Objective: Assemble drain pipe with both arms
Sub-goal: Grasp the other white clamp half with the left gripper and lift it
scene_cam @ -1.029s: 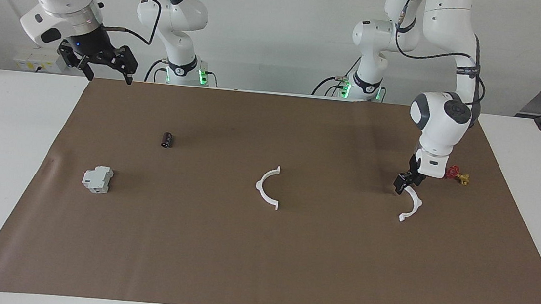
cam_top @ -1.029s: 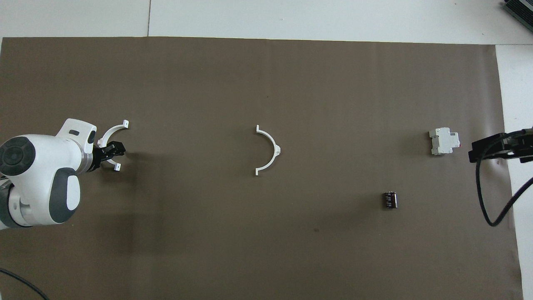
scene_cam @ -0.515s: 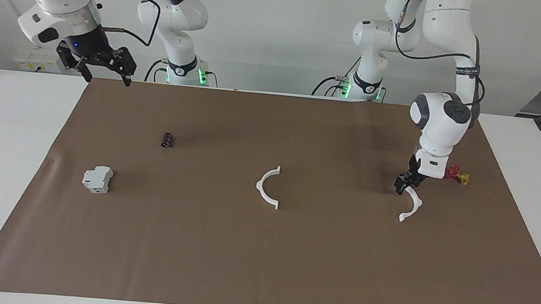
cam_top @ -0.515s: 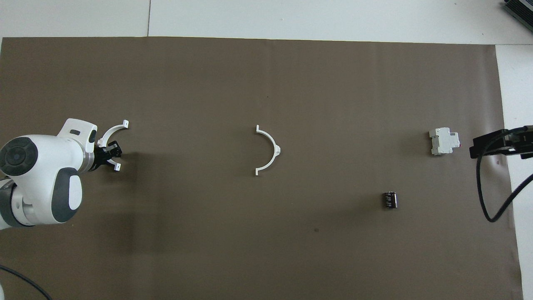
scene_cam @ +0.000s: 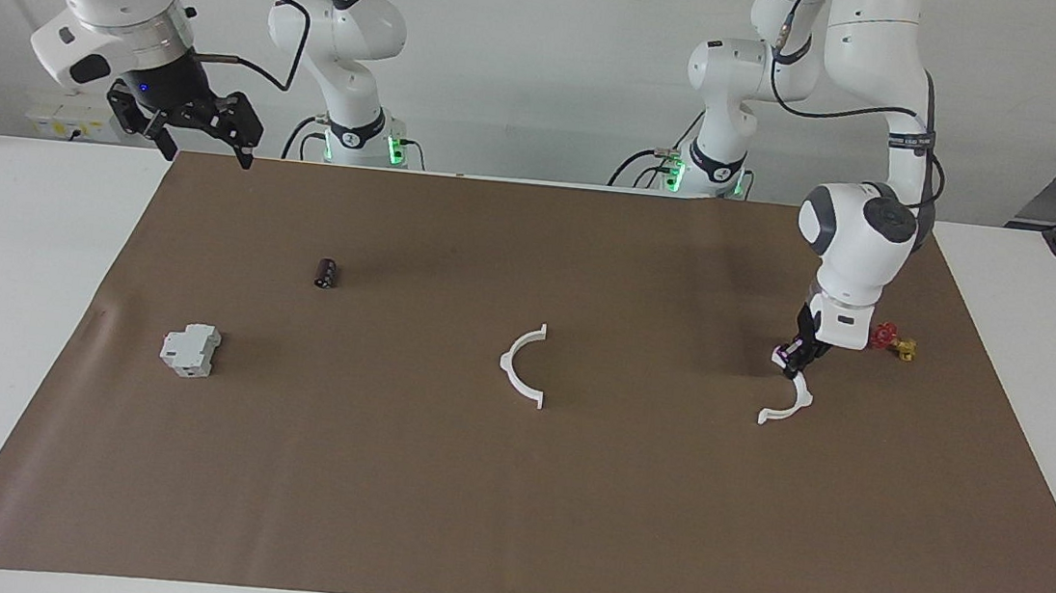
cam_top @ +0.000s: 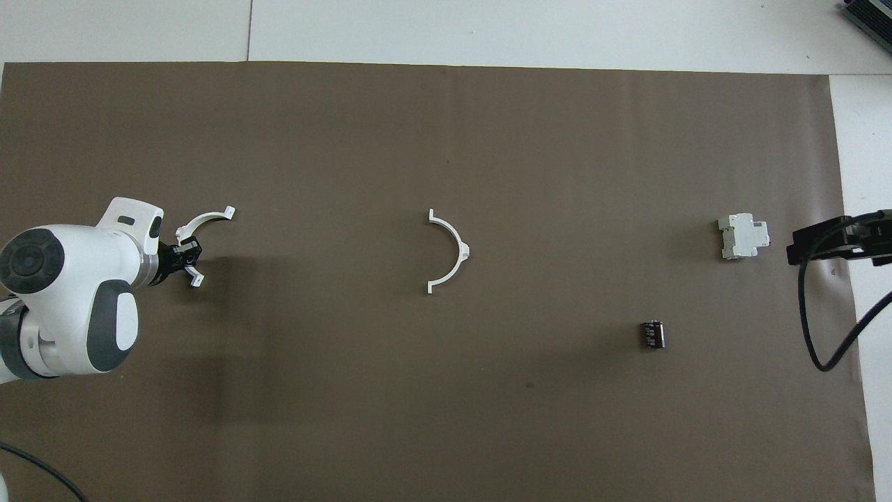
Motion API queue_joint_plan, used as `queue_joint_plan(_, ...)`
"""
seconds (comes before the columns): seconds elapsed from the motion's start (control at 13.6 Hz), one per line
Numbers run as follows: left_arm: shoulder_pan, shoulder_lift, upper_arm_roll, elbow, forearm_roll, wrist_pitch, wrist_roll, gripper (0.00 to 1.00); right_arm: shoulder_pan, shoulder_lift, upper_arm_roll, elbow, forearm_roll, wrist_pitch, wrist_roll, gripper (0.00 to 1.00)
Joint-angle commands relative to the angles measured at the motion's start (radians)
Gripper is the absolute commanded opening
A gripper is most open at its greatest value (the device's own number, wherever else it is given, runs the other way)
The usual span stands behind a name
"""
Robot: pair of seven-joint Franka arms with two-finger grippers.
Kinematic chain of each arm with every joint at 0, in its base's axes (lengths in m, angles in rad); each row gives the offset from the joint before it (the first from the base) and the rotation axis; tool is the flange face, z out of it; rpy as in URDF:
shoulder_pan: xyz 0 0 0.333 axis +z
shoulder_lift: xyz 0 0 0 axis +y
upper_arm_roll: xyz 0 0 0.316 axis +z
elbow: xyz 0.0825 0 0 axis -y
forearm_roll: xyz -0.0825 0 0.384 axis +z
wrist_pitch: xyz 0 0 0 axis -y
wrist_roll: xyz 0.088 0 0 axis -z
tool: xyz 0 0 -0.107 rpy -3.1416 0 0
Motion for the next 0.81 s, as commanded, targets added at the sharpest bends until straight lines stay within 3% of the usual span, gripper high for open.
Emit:
queue_joint_plan(0.0, -0.048, 0.003, 0.002, 0.108, 0.005, -0.153, -0.077, 0.00, -0.005, 0.003, 0.001, 0.003, 0.012, 0.011, 0.001, 1.00)
queue_joint_plan(0.22, -0.125, 0.009, 0.001, 0.234, 0.002, -0.282, -0.247, 0.00, -0.005, 0.003, 0.000, 0.003, 0.012, 0.011, 0.001, 1.00)
queue_joint_plan(0.51, -0.276, 0.009, 0.001, 0.270, 0.002, -0.282, -0.572, 0.00, -0.006, 0.003, 0.000, 0.003, 0.012, 0.011, 0.001, 1.00)
queue_joint_plan(0.74, -0.390, 0.006, 0.002, 0.260, 0.002, -0.276, -0.684, 0.00, -0.006, 0.003, 0.000, 0.003, 0.012, 0.011, 0.001, 1.00)
